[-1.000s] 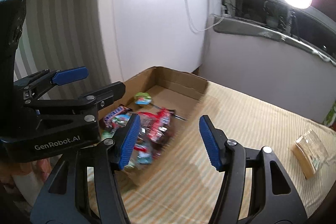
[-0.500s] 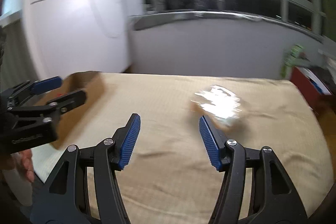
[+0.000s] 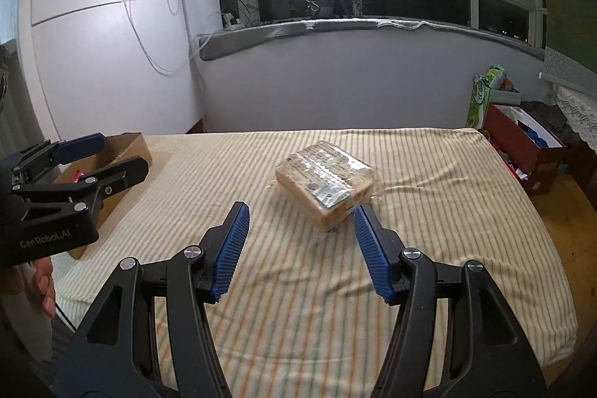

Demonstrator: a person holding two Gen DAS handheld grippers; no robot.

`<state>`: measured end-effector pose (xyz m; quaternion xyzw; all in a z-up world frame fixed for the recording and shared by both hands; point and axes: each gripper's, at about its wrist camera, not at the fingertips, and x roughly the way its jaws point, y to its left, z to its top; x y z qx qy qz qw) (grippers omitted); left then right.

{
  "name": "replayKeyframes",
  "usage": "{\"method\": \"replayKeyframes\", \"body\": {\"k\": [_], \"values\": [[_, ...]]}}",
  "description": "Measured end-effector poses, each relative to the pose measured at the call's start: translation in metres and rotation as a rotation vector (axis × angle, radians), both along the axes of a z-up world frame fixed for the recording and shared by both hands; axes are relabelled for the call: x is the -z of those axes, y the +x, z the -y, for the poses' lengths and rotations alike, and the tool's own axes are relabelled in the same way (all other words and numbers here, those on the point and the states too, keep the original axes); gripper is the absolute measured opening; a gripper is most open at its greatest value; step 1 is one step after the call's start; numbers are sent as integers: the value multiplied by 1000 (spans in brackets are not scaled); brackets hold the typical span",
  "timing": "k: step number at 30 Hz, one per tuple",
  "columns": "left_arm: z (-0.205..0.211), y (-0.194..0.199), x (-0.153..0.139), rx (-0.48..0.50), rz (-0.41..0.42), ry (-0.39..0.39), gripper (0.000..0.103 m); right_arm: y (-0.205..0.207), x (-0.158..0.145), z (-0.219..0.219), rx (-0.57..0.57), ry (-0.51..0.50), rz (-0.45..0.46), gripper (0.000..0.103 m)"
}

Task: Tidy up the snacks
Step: 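Move both open tools back toward the bread loaf bag on the bed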

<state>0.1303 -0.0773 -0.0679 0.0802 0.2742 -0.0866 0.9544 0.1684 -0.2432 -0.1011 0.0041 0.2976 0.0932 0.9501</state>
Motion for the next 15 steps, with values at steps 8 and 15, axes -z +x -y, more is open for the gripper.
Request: {"method": "replayKeyframes", "body": {"k": [8, 15], "values": [[20, 84, 20, 52, -125, -64, 79, 90, 25, 39, 46, 0, -142, 69], [41, 154, 41, 70, -241, -98, 79, 133, 19, 52, 21, 23, -181, 69]]}}
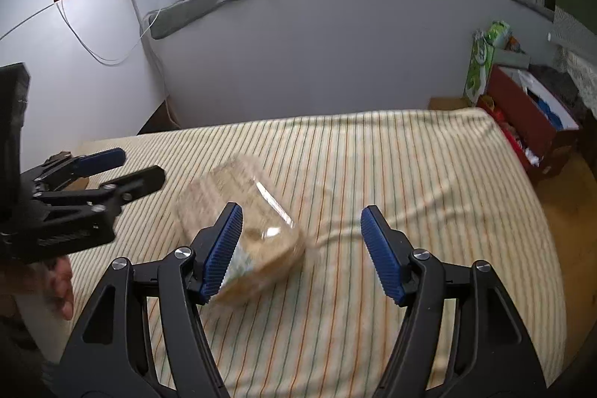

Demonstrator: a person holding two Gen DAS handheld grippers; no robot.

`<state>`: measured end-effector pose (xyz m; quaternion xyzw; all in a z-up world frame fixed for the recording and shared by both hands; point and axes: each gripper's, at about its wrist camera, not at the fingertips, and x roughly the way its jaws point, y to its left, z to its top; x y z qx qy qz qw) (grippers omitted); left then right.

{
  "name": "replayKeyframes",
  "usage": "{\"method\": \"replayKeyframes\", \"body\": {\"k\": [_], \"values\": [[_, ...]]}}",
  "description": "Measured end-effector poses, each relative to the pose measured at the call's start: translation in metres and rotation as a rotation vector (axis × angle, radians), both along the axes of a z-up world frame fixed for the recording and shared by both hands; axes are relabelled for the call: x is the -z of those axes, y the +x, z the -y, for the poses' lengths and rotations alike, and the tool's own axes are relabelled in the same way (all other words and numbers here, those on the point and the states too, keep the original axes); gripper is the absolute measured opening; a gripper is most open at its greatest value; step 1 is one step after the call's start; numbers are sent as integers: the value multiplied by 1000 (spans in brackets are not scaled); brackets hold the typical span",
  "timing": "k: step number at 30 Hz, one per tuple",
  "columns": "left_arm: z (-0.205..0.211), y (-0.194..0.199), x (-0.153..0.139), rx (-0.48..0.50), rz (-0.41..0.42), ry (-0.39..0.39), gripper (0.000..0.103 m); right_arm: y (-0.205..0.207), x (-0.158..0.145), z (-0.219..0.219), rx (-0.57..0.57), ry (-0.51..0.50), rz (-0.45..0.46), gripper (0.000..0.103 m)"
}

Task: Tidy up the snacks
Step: 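Move both open tools back toward the bread loaf bag on the bed, then grasp the bread loaf bag with the right tool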

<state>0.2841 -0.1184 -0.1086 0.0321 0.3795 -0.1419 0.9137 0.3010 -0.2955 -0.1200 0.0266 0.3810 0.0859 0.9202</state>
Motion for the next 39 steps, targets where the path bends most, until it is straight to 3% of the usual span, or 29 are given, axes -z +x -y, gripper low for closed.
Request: {"method": "replayKeyframes", "body": {"k": [8, 12, 15, 17, 30, 39], "values": [[5, 5, 16, 48, -37, -22, 79, 17, 24, -2, -35, 25, -84, 69], [7, 12, 35, 78, -103, -81, 79, 24, 51, 15, -57, 297, -180, 70], [4, 17, 46, 137, -142, -219, 75, 21, 59, 20, -48, 353, -165, 67], [4, 16, 49, 160, -152, -261, 72, 19, 59, 20, -54, 354, -164, 64], [5, 5, 42, 174, -119, -239, 66, -4, 49, 17, -52, 337, -130, 58], [6, -26, 9, 176, -31, -225, 66, -43, -2, 16, -77, 312, -30, 57]]}}
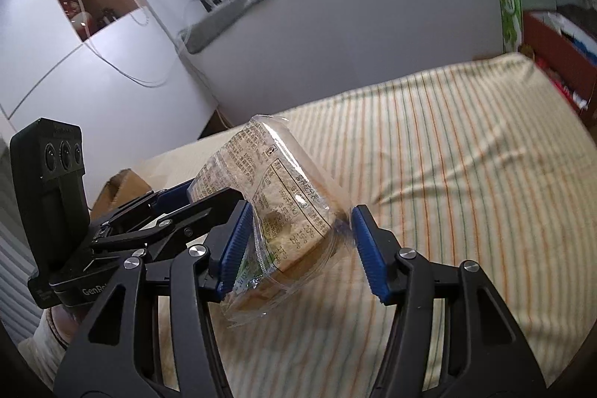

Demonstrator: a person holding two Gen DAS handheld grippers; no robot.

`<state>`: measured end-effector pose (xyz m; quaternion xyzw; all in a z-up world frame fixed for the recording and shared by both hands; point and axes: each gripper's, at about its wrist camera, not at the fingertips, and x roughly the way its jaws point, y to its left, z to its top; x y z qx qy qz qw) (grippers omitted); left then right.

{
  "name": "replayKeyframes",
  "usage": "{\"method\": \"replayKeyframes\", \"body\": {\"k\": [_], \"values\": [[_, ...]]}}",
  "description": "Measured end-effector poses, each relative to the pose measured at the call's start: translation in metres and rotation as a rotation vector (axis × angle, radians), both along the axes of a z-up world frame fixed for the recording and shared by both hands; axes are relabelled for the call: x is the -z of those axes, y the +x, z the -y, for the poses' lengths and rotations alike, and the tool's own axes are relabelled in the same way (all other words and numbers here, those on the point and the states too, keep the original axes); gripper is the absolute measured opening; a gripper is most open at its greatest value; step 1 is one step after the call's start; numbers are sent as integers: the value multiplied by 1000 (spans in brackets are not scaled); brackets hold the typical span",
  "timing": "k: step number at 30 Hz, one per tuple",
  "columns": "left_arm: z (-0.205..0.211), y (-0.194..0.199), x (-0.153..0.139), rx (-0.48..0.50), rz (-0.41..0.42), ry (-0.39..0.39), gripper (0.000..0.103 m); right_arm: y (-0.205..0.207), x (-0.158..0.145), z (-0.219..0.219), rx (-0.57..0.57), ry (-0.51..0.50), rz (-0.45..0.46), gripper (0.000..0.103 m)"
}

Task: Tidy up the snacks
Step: 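Grasp the bread loaf bag with the right tool, then carry the bread loaf bag with the right tool toward the box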

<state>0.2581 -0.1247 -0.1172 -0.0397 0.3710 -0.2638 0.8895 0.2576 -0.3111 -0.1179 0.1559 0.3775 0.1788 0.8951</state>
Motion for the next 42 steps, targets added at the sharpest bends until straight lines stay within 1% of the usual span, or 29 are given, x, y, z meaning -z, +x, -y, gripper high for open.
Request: {"method": "replayKeyframes", "body": {"k": [5, 8, 11, 14, 18, 20, 21, 22, 24, 25, 26, 27, 28, 29, 31, 32, 33, 34, 35, 36, 37, 38, 39, 40, 41, 42], "values": [[-7, -22, -42, -23, 83, -4, 66, -26, -52, -8, -14, -9, 101, 57], [-15, -42, -79, -38, 167, 2, 66, -44, -89, -20, -26, -19, 172, 57], [-23, -61, -106, -50, 231, 0, 66, -61, -112, -28, -32, -26, 217, 57], [-28, -77, -125, -59, 274, -7, 66, -76, -126, -36, -40, -33, 248, 57], [-32, -92, -134, -65, 306, 0, 66, -88, -135, -43, -48, -43, 262, 56], [-34, -98, -135, -71, 318, 3, 66, -91, -136, -48, -54, -69, 265, 55], [-34, -100, -135, -73, 320, 4, 65, -93, -137, -52, -63, -80, 266, 48], [-33, -103, -135, -73, 324, 13, 62, -95, -136, -56, -72, -85, 264, 41], [-31, -108, -133, -85, 329, 44, 59, -99, -136, -57, -72, -47, 272, 40], [-34, -110, -131, -92, 328, 32, 59, -99, -134, -58, -76, -44, 268, 40], [-39, -109, -129, -89, 311, -9, 59, -101, -132, -62, -89, -41, 264, 38], [-44, -109, -128, -86, 293, -24, 59, -101, -129, -65, -106, -20, 254, 28], [-46, -109, -125, -84, 288, -27, 59, -100, -126, -67, -117, -9, 244, 21], [-46, -110, -124, -80, 289, -29, 59, -100, -123, -73, -127, -21, 240, 19], [-46, -112, -120, -74, 285, -17, 49, -100, -119, -79, -113, -60, 250, 18], [-46, -112, -118, -86, 289, -5, 49, -96, -112, -81, -94, -96, 245, 18], [-46, -112, -116, -97, 295, 14, 49, -86, -96, -79, -73, -119, 202, 19], [-46, -112, -111, -102, 301, 33, 49, -78, -76, -72, -46, -111, 137, 19], [-45, -106, -100, -105, 292, 61, 53, -76, -64, -65, -24, -105, 98, 19], [-47, -101, -87, -113, 262, 82, 55, -79, -48, -57, -5, -113, 71, 19], [-52, -97, -75, -128, 221, 101, 54, -82, -34, -49, 7, -122, 48, 40], [-62, -96, -60, -142, 179, 98, 54, -81, -21, -41, 34, -128, 11, 55], [-72, -98, -50, -154, 161, 87, 57, -79, -11, -33, 61, -113, -12, 87], [-77, -97, -40, -170, 140, 90, 67, -72, -1, -23, 74, -64, -27, 91], [-79, -93, -27, -171, 105, 96, 71, -64, 5, -20, 60, -40, -40, 91], [-78, -89, -20, -165, 84, 94, 72, -50, 13, -16, 52, -28, -59, 91]]}}
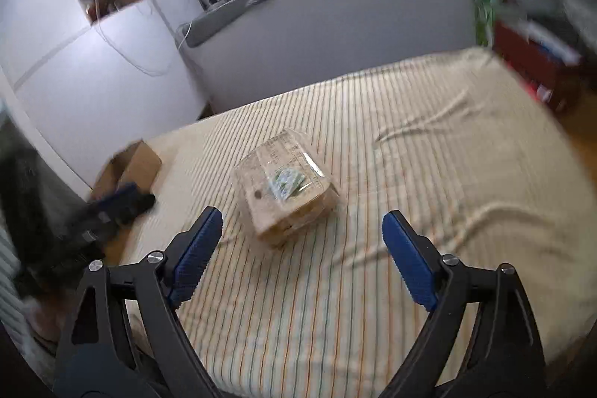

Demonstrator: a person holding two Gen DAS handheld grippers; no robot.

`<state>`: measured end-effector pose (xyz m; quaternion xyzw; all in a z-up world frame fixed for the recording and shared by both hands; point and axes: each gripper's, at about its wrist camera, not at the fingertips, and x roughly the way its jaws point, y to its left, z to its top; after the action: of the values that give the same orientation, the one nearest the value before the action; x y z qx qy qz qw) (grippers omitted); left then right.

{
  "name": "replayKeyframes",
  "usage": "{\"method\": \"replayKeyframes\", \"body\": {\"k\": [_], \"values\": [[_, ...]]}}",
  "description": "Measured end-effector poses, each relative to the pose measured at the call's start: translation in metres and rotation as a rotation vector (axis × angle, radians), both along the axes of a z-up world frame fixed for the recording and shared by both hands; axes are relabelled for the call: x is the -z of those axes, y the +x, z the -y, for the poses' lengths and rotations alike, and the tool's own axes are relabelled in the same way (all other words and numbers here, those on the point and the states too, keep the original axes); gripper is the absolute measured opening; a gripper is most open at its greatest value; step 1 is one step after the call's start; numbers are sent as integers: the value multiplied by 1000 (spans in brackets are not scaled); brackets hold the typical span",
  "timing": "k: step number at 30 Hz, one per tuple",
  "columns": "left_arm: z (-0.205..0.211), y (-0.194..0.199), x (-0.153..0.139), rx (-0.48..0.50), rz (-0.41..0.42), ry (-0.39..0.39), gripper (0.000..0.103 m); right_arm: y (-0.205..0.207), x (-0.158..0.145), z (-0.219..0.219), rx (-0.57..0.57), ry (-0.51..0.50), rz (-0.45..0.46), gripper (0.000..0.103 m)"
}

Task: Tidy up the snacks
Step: 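Carry the bread loaf bag with the right tool toward the box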

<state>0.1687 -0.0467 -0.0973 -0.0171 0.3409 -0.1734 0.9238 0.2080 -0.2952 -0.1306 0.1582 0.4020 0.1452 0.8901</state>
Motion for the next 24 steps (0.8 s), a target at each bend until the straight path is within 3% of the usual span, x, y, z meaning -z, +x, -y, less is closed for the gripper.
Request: {"method": "replayKeyframes", "body": {"k": [2, 5, 7, 11, 13, 17, 24], "values": [[7, 19, 21, -6, -57, 7, 72, 27, 10, -2, -30, -12, -26, 90], [20, 38, 32, 17, -94, -34, 72, 55, 28, -18, -83, -85, -82, 79], [29, 58, 37, 26, -112, -76, 72, 62, 42, -17, -112, -36, -126, 69], [39, 91, 62, 51, -194, -105, 73, 56, 50, -7, -105, 34, -89, 65], [43, 90, 62, 103, -192, -147, 72, 51, 51, -6, -110, 32, -75, 61], [51, 80, 50, 106, -124, -112, 69, 41, 40, -17, -103, 27, -42, 58], [41, 64, 9, 84, -21, -130, 69, 17, -13, -21, -107, 13, 76, 58]]}}
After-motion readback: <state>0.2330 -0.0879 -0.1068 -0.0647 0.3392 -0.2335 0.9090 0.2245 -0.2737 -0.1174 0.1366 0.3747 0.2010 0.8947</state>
